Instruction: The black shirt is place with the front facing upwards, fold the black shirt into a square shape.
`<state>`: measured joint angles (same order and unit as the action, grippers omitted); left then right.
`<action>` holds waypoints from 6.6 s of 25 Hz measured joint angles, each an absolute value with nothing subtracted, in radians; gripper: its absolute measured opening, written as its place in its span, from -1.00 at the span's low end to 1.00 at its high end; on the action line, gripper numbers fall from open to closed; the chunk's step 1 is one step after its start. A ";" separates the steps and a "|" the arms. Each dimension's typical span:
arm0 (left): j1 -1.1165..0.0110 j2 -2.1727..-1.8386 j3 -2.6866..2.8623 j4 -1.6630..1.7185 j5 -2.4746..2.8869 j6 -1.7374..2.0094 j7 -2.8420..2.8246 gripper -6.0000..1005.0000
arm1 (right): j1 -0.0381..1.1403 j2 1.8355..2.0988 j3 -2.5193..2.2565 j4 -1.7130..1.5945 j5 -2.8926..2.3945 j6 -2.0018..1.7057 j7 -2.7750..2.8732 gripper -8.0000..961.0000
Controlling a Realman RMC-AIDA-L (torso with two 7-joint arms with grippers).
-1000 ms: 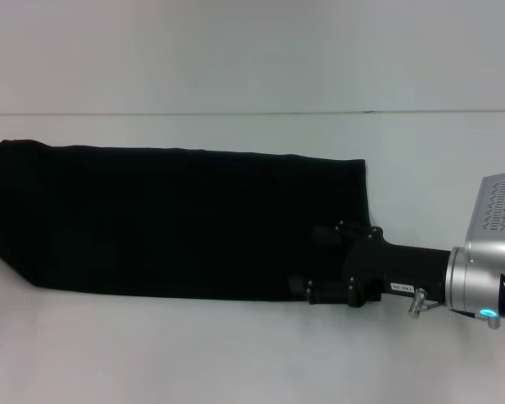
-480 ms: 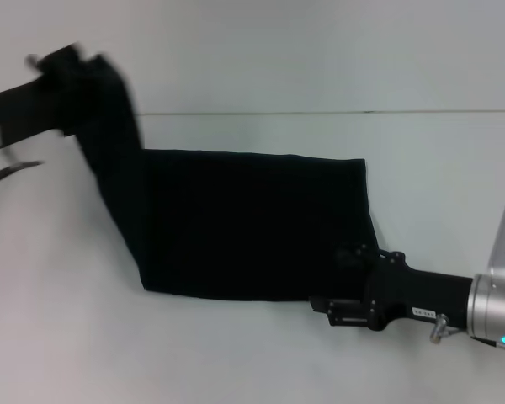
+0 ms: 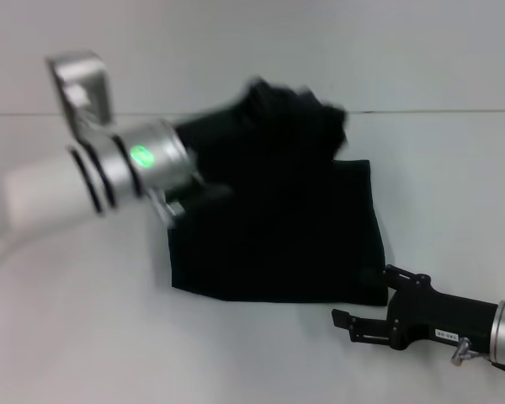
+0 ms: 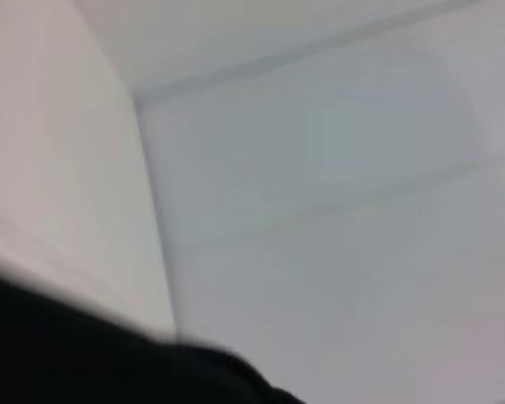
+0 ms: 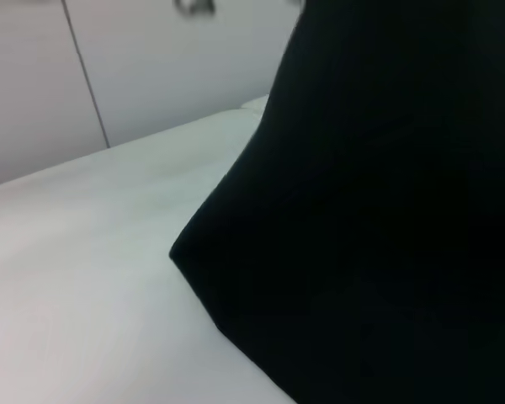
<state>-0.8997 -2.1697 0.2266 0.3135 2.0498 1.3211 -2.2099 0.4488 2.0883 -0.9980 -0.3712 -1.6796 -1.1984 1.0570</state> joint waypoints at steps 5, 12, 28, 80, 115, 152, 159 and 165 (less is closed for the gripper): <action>-0.883 -2.172 0.282 0.112 2.055 1.222 -2.087 -0.93 | 0.440 2.086 -0.981 -0.373 -1.680 -1.196 1.058 0.96; -0.866 -2.173 0.289 0.071 2.055 1.227 -2.051 -0.93 | 0.456 2.097 -0.834 -0.357 -1.662 -1.194 1.050 0.96; -0.869 -2.171 0.287 0.073 2.051 1.257 -2.027 -0.92 | 0.682 2.109 -0.821 -0.157 -1.557 -0.915 0.947 0.96; -0.860 -2.177 0.307 -0.106 2.067 1.020 -1.869 -0.91 | 0.662 2.100 -0.568 -0.151 -1.234 -0.780 0.805 0.95; -0.784 -2.168 0.366 0.128 2.075 1.605 -1.749 0.41 | 0.577 2.090 -0.577 -0.158 -1.260 -1.125 0.815 0.95; -0.637 -2.111 0.401 0.483 2.187 1.457 -2.206 0.89 | 0.440 2.088 -0.705 -0.219 -1.466 -1.224 0.815 0.95; -0.669 -2.101 0.422 0.506 2.300 1.371 -2.375 0.89 | 0.398 2.082 -0.710 -0.259 -1.657 -1.364 0.818 0.95; -0.698 -2.105 0.482 0.496 2.302 1.301 -2.411 0.89 | 0.402 2.083 -0.710 -0.266 -1.790 -1.366 0.817 0.95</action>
<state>-0.6981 -2.1047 0.4821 0.4958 2.3025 1.3013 -2.4106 0.4018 2.0832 -0.7103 -0.2663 -1.7900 -1.3659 0.8170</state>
